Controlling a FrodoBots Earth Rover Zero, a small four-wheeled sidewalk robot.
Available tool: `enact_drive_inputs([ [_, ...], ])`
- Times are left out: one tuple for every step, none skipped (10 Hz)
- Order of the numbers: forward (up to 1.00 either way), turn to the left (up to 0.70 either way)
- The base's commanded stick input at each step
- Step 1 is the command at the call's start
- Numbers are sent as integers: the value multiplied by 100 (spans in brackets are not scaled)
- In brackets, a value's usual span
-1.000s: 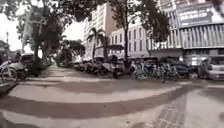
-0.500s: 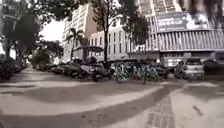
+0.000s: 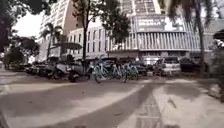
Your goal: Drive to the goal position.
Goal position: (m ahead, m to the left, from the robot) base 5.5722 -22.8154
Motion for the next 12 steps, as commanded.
enact_drive_inputs([
  [45, -27],
  [45, -27],
  [45, -27],
  [45, -27],
  [45, -27],
  [45, -27],
  [45, -27],
  [45, -27],
  [45, -27],
  [45, -27],
  [45, -16],
  [45, 0],
])
